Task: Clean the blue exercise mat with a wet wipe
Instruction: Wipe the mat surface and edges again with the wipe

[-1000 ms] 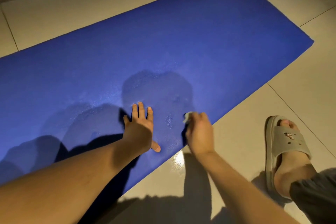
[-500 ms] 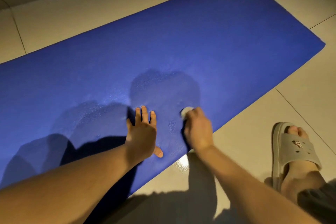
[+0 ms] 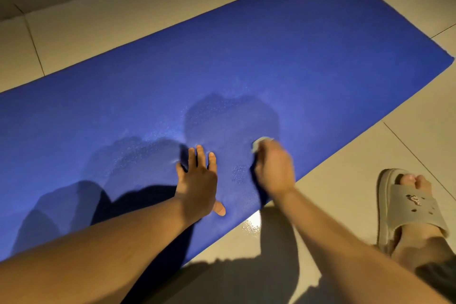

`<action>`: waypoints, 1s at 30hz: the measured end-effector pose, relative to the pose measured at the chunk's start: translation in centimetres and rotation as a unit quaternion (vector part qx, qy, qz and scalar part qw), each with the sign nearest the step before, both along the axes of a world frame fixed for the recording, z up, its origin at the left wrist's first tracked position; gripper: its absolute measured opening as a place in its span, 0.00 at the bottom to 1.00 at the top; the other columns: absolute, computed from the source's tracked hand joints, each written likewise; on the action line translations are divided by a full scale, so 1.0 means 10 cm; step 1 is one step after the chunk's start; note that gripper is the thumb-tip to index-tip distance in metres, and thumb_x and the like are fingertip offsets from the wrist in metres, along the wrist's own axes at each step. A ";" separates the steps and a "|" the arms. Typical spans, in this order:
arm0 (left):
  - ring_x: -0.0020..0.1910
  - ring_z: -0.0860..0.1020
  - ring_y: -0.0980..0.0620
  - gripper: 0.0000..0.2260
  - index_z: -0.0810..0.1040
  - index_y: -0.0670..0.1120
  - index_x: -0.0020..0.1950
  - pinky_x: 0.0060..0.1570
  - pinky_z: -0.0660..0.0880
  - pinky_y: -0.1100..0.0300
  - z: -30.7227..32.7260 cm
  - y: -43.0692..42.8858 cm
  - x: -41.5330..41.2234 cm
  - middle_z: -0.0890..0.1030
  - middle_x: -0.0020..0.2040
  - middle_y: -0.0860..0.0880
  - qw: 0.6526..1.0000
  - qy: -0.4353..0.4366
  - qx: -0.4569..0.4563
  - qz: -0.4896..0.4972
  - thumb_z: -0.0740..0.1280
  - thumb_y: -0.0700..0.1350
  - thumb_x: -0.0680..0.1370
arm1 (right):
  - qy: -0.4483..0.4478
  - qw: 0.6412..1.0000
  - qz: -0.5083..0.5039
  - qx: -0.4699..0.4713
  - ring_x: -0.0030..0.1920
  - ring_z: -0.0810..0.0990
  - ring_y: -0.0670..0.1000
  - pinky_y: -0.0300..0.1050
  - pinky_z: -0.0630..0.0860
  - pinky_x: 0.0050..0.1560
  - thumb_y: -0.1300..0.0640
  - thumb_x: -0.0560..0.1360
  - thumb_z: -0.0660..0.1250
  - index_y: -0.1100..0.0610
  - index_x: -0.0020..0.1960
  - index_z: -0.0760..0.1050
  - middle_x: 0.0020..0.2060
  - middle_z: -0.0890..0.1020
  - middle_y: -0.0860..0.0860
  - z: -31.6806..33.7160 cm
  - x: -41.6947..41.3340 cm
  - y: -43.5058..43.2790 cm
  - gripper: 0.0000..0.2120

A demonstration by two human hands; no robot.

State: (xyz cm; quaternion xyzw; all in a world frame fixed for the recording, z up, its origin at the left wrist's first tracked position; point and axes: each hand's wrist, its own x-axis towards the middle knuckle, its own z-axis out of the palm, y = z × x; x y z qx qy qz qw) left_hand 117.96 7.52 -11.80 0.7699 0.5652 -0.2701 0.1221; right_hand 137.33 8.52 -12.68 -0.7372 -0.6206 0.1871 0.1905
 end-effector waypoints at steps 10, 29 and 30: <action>0.81 0.43 0.31 0.68 0.38 0.39 0.82 0.74 0.59 0.34 -0.01 -0.01 0.00 0.40 0.81 0.32 1.000 0.000 0.006 -0.006 0.70 0.77 0.61 | -0.135 0.991 0.017 -0.021 0.42 0.76 0.60 0.49 0.71 0.38 0.60 0.75 0.64 0.51 0.52 0.77 0.51 0.76 0.53 -0.06 0.55 0.43 0.08; 0.81 0.45 0.31 0.68 0.39 0.38 0.82 0.73 0.58 0.33 -0.02 -0.01 -0.01 0.41 0.81 0.32 1.000 0.002 0.018 -0.007 0.71 0.77 0.61 | -0.113 0.990 -0.069 -0.038 0.38 0.74 0.60 0.48 0.68 0.36 0.54 0.75 0.66 0.53 0.43 0.71 0.45 0.78 0.52 -0.02 0.64 0.77 0.05; 0.81 0.45 0.31 0.68 0.39 0.38 0.82 0.73 0.59 0.33 -0.02 -0.02 0.00 0.41 0.81 0.32 1.000 0.002 0.018 -0.007 0.71 0.76 0.61 | -0.086 0.992 -0.083 -0.032 0.38 0.75 0.61 0.48 0.68 0.37 0.54 0.75 0.66 0.52 0.44 0.71 0.45 0.78 0.52 -0.02 0.51 0.72 0.04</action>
